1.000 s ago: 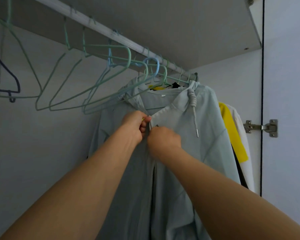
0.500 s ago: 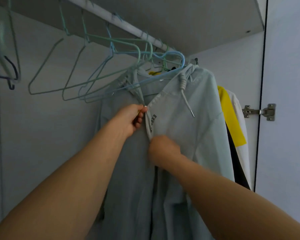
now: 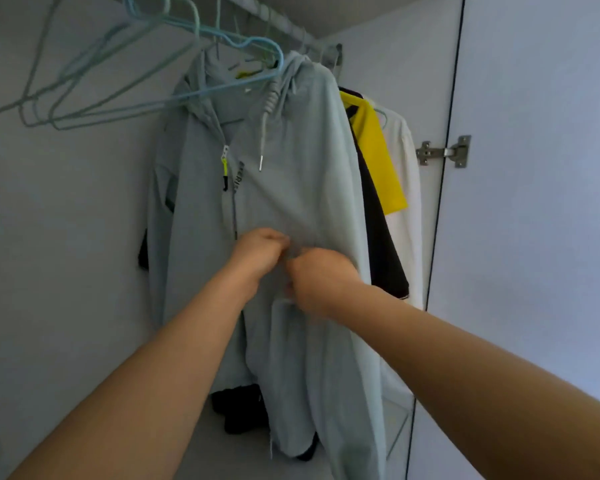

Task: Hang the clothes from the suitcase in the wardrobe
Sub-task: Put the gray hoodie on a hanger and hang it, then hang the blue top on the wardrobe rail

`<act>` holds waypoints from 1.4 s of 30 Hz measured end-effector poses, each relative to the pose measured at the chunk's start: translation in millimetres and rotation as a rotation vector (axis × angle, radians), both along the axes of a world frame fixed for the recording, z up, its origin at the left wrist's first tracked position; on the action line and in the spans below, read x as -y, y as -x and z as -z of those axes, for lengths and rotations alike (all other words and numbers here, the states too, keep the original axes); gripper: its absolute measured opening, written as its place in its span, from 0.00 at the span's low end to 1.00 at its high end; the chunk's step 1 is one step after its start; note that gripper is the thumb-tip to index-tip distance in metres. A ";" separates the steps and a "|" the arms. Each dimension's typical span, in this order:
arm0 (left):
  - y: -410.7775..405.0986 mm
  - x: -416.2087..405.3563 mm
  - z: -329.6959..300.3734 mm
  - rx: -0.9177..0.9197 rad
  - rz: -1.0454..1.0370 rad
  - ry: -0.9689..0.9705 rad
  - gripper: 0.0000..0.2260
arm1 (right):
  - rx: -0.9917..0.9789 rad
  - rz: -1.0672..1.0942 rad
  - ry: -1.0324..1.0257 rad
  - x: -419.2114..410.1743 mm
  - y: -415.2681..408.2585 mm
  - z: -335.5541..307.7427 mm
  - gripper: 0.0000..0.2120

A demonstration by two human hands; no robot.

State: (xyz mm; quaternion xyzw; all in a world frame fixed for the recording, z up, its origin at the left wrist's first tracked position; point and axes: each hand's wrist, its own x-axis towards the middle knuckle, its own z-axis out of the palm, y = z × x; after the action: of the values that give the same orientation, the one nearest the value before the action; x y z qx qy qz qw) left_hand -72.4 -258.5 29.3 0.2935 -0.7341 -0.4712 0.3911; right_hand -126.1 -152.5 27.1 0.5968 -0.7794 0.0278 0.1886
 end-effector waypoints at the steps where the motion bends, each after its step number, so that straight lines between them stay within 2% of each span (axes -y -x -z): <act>1: 2.8 -6.6 19.1 0.025 -0.022 -0.026 0.11 | 0.017 -0.014 -0.147 -12.0 4.7 16.0 0.15; 3: 10.6 -30.4 59.3 0.094 -0.038 -0.075 0.12 | 0.126 -0.016 -0.505 -48.7 15.0 48.2 0.18; 4: 18.4 -50.8 82.4 0.139 -0.016 -0.107 0.12 | 0.280 0.012 -0.648 -79.0 21.0 62.9 0.20; 6: 27.4 -85.9 119.5 0.193 0.021 -0.218 0.11 | 0.619 0.099 -0.729 -128.9 31.8 80.8 0.23; 11: 70.9 -212.6 190.0 0.416 0.241 -0.351 0.12 | 0.752 0.377 -0.452 -280.4 90.7 120.0 0.21; 14: 101.6 -301.1 206.1 0.465 0.373 -0.370 0.10 | 0.879 0.587 -0.425 -381.9 121.3 143.0 0.20; 18: 136.5 -418.8 221.6 0.478 0.596 -0.448 0.08 | 1.001 0.813 -0.249 -509.5 138.3 169.4 0.19; 23: 163.2 -537.6 238.9 0.566 0.793 -0.507 0.03 | 1.097 1.088 -0.005 -616.9 148.9 197.2 0.15; 25: 175.8 -568.7 247.4 0.597 0.854 -0.509 0.02 | 1.099 1.128 0.067 -651.3 154.2 210.4 0.22; 27: 191.0 -591.9 258.4 0.628 0.896 -0.518 0.02 | 1.099 1.158 0.092 -679.6 159.4 222.5 0.25; 30: 212.9 -616.9 282.5 0.680 0.934 -0.548 0.02 | 1.125 1.194 0.057 -708.2 163.4 246.6 0.25; 36: 253.8 -659.0 359.7 0.799 1.008 -0.571 0.10 | 1.168 1.273 0.064 -747.7 182.5 327.6 0.23; 42: 279.8 -703.0 476.9 0.863 0.941 -0.595 0.06 | 1.084 1.418 0.054 -781.4 207.8 452.3 0.21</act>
State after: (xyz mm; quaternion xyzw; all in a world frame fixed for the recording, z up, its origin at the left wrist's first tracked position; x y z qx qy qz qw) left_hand -352.1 444.5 -447.5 0.1999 -0.7126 -0.6128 -0.2772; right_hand -333.9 628.9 -425.2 -0.1255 -0.9464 0.2012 -0.2192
